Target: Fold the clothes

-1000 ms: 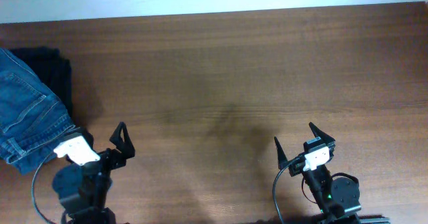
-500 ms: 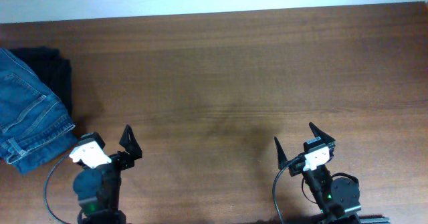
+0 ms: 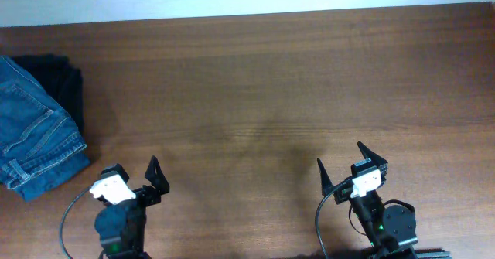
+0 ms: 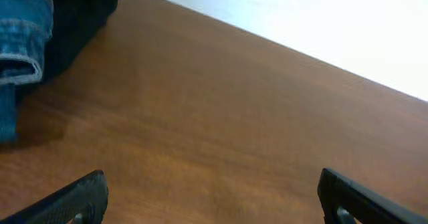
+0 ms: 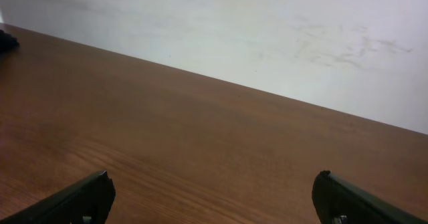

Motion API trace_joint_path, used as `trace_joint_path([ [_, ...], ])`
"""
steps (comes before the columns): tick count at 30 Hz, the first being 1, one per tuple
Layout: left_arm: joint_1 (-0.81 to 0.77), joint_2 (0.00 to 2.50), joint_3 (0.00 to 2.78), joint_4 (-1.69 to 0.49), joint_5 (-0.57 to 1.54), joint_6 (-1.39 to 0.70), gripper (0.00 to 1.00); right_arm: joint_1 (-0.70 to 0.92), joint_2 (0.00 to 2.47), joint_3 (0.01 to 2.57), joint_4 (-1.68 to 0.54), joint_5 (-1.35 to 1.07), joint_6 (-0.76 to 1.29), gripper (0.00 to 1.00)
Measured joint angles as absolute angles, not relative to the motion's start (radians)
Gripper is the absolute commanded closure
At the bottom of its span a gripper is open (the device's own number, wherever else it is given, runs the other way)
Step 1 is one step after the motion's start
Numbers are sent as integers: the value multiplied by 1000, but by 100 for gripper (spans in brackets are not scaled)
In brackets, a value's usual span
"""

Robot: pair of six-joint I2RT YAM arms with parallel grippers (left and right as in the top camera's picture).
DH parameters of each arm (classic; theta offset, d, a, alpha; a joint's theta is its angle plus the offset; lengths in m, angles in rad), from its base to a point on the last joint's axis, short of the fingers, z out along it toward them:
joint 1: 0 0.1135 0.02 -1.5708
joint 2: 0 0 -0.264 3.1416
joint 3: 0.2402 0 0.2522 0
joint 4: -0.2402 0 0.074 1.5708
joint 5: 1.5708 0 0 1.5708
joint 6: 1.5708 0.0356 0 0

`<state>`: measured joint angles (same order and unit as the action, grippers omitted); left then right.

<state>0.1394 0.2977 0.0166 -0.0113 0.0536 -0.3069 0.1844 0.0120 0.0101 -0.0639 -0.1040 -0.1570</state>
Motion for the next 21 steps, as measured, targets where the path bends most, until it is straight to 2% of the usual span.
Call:
trace_joint_path([
  [6, 55, 250, 15, -79, -22, -273, 0, 184, 12, 10, -64, -104, -157, 1],
  [21, -84, 16, 15, -79, -64, 94, 0, 184, 12, 10, -64, -104, -157, 1],
])
